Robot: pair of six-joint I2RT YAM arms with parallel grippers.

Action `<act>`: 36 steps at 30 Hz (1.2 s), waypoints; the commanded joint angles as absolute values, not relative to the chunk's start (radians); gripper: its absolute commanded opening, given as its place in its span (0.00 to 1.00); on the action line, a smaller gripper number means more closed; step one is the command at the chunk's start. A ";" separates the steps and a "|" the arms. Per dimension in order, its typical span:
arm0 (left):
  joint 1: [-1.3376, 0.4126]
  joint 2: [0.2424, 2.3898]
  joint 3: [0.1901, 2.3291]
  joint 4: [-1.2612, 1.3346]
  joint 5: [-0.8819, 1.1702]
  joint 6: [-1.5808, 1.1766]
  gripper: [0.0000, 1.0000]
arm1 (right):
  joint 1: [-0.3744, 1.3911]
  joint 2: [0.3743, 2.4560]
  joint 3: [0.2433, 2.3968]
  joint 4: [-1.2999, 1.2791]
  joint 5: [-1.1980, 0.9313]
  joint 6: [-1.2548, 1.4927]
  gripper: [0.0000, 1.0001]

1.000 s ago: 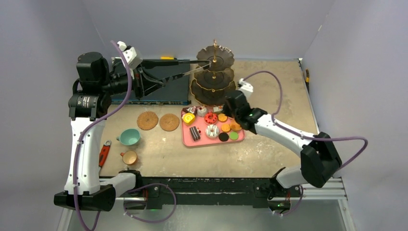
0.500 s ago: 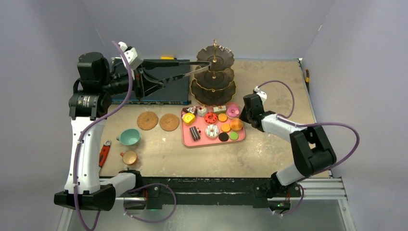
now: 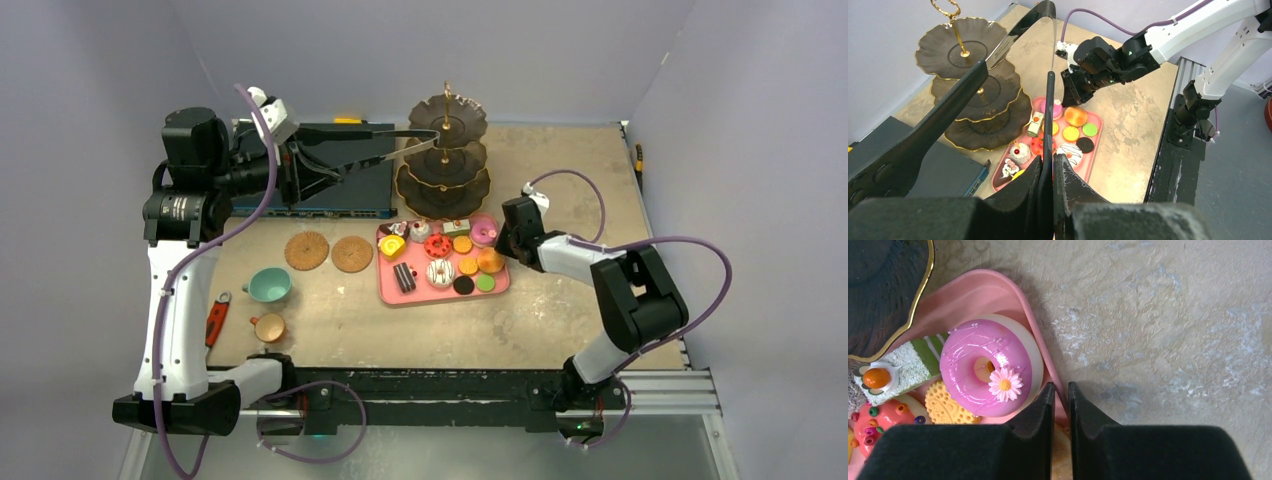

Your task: Serve the afternoon tea

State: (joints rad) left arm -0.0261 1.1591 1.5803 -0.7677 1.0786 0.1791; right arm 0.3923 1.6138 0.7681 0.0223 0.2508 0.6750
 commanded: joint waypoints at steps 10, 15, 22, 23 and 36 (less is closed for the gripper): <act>-0.023 1.150 1.617 -0.779 1.131 0.234 0.00 | 0.398 1.465 0.627 -0.052 0.268 0.748 0.06; -0.023 1.145 1.608 -0.780 1.143 0.231 0.00 | 0.398 1.450 0.696 -0.082 0.267 0.704 0.22; -0.023 1.114 1.553 -0.799 1.162 0.247 0.00 | 0.397 1.364 0.839 -0.195 0.224 0.537 0.54; -0.022 1.108 1.535 -0.799 1.176 0.247 0.00 | 0.399 1.324 0.856 -0.204 0.215 0.515 0.59; -0.025 1.040 1.312 -0.461 1.389 -0.142 0.00 | 0.399 0.913 0.742 0.642 -0.672 0.572 0.98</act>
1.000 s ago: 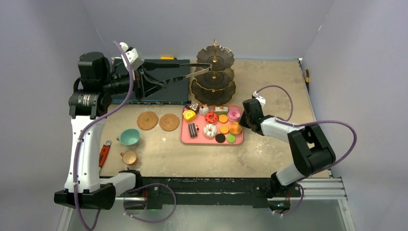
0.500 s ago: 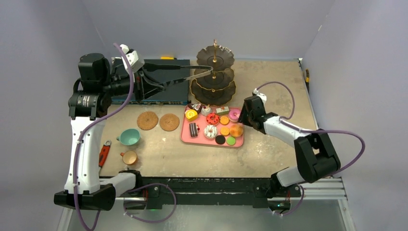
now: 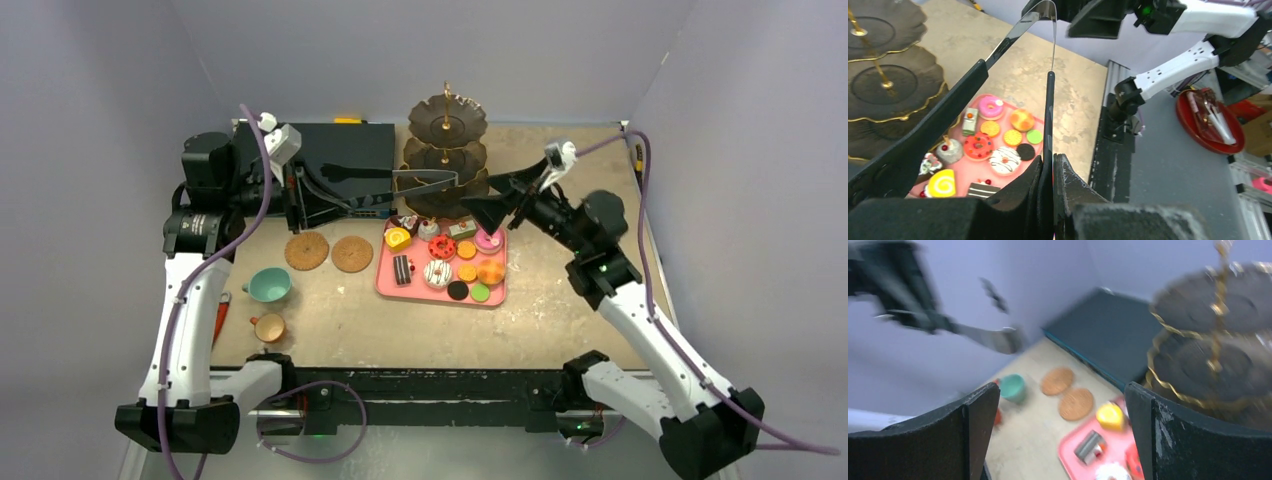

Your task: Serve the afternoon tea

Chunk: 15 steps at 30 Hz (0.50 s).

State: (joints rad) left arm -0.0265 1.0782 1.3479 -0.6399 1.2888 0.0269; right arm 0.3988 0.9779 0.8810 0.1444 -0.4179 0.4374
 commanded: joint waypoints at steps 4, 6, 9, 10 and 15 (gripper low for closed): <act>-0.028 1.029 1.313 -0.460 1.426 -0.167 0.00 | 0.400 0.930 0.563 1.116 -0.619 0.758 0.98; -0.032 1.023 1.326 -0.460 1.433 -0.166 0.00 | 0.405 0.991 0.558 1.235 -0.650 0.812 0.98; -0.039 1.022 1.346 -0.460 1.435 -0.163 0.00 | 0.444 1.093 0.586 1.386 -0.697 0.839 0.98; -0.048 1.024 1.350 -0.456 1.426 -0.163 0.00 | 0.463 1.116 0.607 1.395 -0.697 0.824 0.98; -0.135 1.014 1.249 -0.043 1.283 -0.474 0.00 | 0.541 1.240 0.742 1.378 -0.667 0.743 0.98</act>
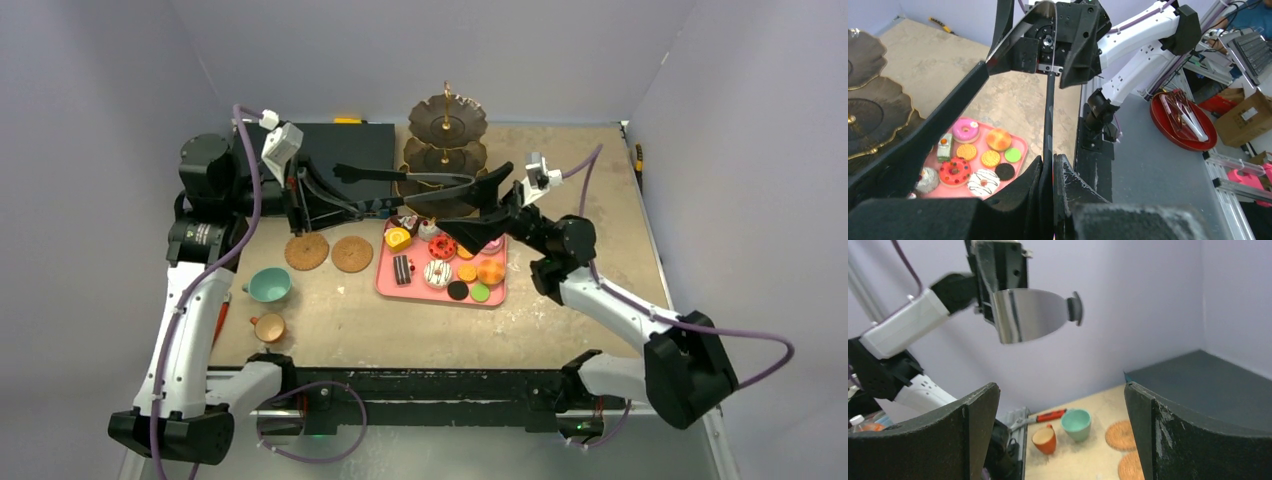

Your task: Serve the afternoon tea

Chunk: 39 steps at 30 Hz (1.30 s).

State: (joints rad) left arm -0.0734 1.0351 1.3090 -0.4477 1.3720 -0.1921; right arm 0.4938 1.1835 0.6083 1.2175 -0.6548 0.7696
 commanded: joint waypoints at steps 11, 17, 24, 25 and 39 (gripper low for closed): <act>-0.222 1.012 1.160 0.323 1.182 -0.746 0.00 | 0.604 1.398 0.885 1.489 -0.613 0.767 0.98; -0.225 0.996 1.149 0.330 1.179 -0.759 0.00 | 0.624 1.439 0.907 1.562 -0.610 0.787 0.98; -0.228 0.997 1.134 0.335 1.183 -0.741 0.00 | 0.655 1.449 0.956 1.543 -0.605 0.778 0.98; -0.228 0.997 1.131 0.336 1.181 -0.738 0.00 | 0.661 1.451 0.963 1.537 -0.604 0.777 0.98; -0.229 0.981 1.172 0.155 1.166 -0.528 0.00 | 0.704 1.464 1.042 1.373 -0.583 0.794 0.94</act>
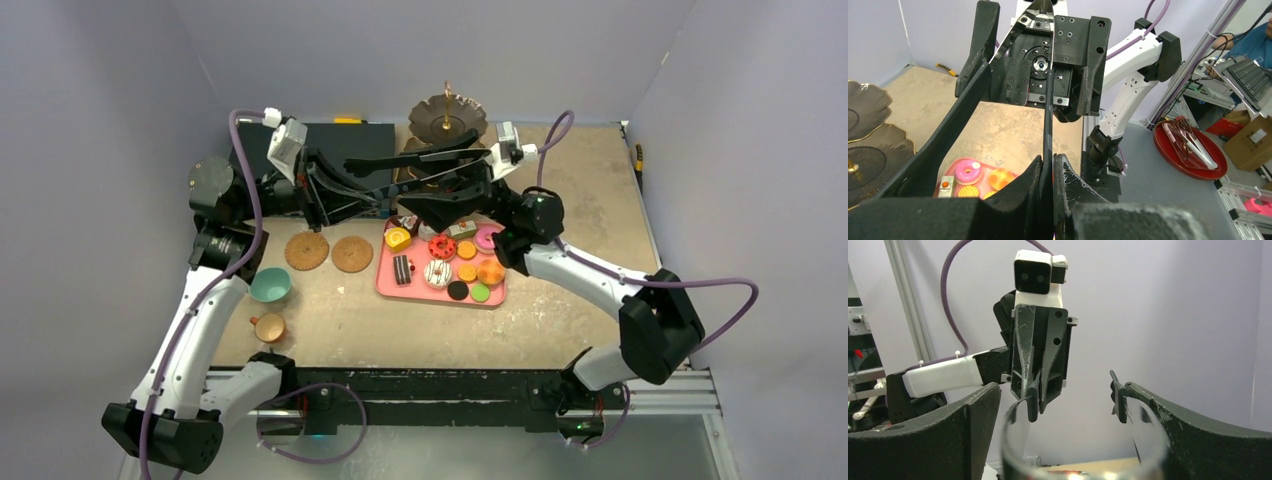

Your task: Serve the afternoon tea

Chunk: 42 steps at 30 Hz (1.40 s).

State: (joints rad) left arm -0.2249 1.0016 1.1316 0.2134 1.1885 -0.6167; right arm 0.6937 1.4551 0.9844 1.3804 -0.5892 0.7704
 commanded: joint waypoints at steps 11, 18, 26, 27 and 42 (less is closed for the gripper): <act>-0.228 0.960 1.213 0.062 1.172 -0.446 0.00 | 0.692 1.450 1.045 1.349 -0.638 0.816 0.61; -0.228 0.954 1.235 0.066 1.201 -0.471 0.00 | 0.617 1.466 1.043 1.550 -0.723 0.996 0.54; -0.228 0.943 1.241 0.071 1.212 -0.476 0.00 | 0.614 1.498 1.108 1.581 -0.755 1.039 0.54; -0.228 0.943 1.242 0.070 1.211 -0.476 0.00 | 0.615 1.499 1.114 1.573 -0.760 1.039 0.54; -0.229 0.959 1.241 0.090 1.219 -0.504 0.00 | 0.640 1.527 1.168 1.617 -0.795 1.084 0.59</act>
State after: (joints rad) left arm -0.2287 0.9543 1.2160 0.0639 1.1923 -0.4877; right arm 0.6189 1.5349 1.1118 1.5150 -0.7807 1.0668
